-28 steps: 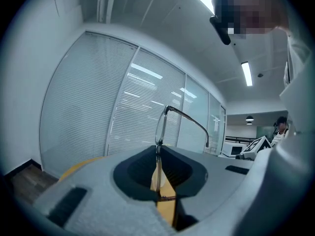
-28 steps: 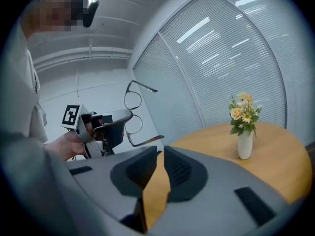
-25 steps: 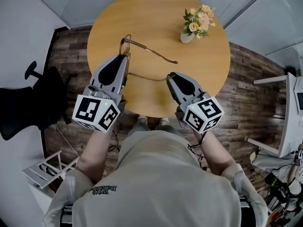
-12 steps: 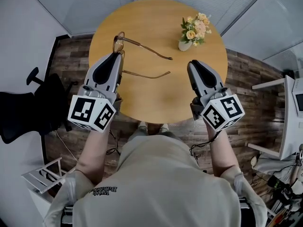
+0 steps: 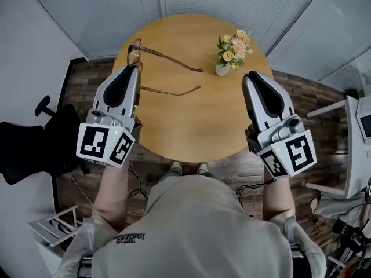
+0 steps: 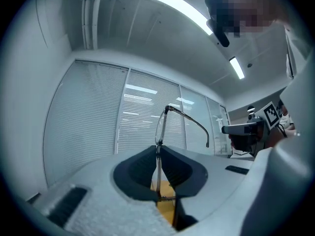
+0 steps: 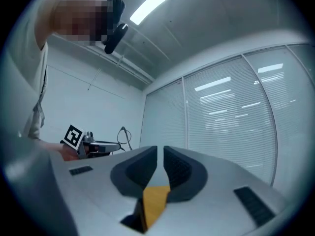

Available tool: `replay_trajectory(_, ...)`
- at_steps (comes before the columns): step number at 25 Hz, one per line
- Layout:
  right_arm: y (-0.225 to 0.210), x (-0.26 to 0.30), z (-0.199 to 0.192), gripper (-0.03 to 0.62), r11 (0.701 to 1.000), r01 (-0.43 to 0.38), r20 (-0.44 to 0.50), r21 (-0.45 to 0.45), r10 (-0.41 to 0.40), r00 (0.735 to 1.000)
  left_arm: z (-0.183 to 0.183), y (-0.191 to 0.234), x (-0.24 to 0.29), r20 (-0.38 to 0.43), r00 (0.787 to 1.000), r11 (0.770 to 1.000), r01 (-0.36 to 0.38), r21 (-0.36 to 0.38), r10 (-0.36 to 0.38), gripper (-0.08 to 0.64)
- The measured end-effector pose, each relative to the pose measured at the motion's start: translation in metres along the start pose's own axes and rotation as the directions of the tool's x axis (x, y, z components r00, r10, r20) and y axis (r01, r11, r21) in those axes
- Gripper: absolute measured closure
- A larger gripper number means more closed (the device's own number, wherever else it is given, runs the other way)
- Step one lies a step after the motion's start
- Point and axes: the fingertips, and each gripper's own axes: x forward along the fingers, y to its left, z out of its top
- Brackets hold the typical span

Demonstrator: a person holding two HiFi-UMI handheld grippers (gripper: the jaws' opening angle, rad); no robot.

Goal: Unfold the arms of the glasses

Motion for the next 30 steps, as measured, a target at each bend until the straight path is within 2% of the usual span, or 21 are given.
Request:
replay_trajectory(8,0.001,-0.017,0.026,0.543,0.999,0.028,0.065,-0.037,-0.025,0.998,0.012,-0.013,-0.014,0.011,1.000,1.000,0.009,0.014,-0.009,0.518)
replay_trajectory(17,0.003,-0.024,0.001,0.548,0.998,0.032,-0.002,-0.046,-0.032,0.999,-0.011,-0.022,-0.029,-0.014,0.999,1.000,0.028,-0.012,-0.028,0.518)
replay_trajectory(24,0.011,-0.027,-0.022,0.552,1.000,0.007,-0.058,-0.017,-0.008,0.998,-0.026,-0.026,-0.031,-0.038,0.999,0.999,0.028,-0.016,-0.028,0.518)
replay_trajectory(30,0.010,-0.029,-0.030,0.556,1.000,0.000,-0.070,0.007,0.001,0.998,-0.030,-0.025,-0.033,-0.051,0.998,1.000,0.022,-0.017,-0.022,0.518)
